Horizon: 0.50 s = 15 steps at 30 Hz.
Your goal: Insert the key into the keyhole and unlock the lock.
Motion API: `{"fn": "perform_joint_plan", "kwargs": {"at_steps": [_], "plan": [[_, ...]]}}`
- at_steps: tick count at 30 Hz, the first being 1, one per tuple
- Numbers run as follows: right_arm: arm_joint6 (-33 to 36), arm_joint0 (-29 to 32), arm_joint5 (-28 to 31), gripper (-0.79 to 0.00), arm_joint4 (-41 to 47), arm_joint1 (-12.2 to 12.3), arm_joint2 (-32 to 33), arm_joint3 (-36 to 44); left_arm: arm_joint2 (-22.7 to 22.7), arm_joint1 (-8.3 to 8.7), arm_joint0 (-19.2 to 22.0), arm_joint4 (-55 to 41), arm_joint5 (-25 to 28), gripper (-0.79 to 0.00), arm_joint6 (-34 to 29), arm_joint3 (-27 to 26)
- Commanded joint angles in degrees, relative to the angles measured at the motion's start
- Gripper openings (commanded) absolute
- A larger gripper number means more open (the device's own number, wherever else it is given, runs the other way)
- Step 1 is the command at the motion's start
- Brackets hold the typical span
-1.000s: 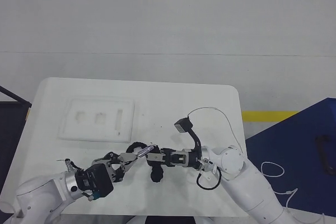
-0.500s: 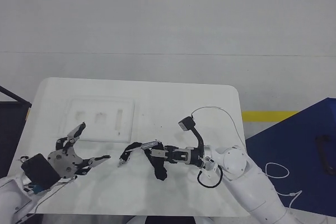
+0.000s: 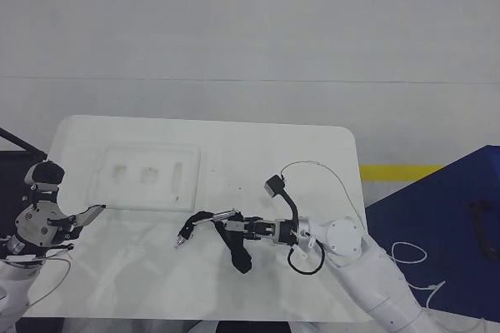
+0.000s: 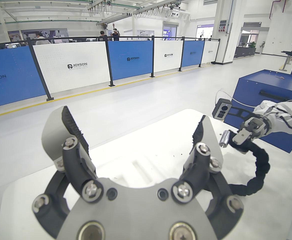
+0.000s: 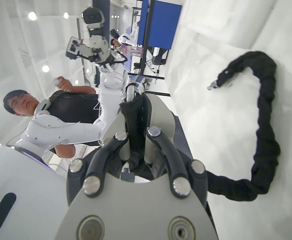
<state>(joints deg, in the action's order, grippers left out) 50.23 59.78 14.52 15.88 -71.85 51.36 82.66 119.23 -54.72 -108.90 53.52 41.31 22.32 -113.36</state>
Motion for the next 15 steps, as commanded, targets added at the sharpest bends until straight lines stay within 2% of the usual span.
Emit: {"fn": "perform_joint_plan", "kwargs": {"at_steps": [1, 6, 7, 8, 9, 10, 15], "plan": [[-1.2, -1.2, -3.2, -0.785, -0.8, -0.4, -1.2, -2.1, 0.0, 0.0, 0.0, 0.0, 0.0, 0.0, 0.0, 0.0], [-2.3, -3.2, -6.9, -0.785, -0.9, -1.1, -2.6, -6.1, 0.0, 0.0, 0.0, 0.0, 0.0, 0.0, 0.0, 0.0], [-2.4, -3.3, -7.4, -0.69, -1.1, -1.2, -2.7, -6.5, 0.0, 0.0, 0.0, 0.0, 0.0, 0.0, 0.0, 0.0], [-2.2, -3.5, -8.2, -0.502, -1.5, -1.2, -2.9, -6.8, 0.0, 0.0, 0.0, 0.0, 0.0, 0.0, 0.0, 0.0], [-2.2, -3.7, -9.4, -0.397, -2.3, -1.2, -3.1, -7.3, 0.0, 0.0, 0.0, 0.0, 0.0, 0.0, 0.0, 0.0], [-2.3, -3.9, -10.9, 0.0, -3.0, -1.2, -3.3, -7.6, 0.0, 0.0, 0.0, 0.0, 0.0, 0.0, 0.0, 0.0], [-8.0, -4.0, -13.0, 0.0, -9.9, -1.1, -3.2, -6.3, 0.0, 0.0, 0.0, 0.0, 0.0, 0.0, 0.0, 0.0]]}}
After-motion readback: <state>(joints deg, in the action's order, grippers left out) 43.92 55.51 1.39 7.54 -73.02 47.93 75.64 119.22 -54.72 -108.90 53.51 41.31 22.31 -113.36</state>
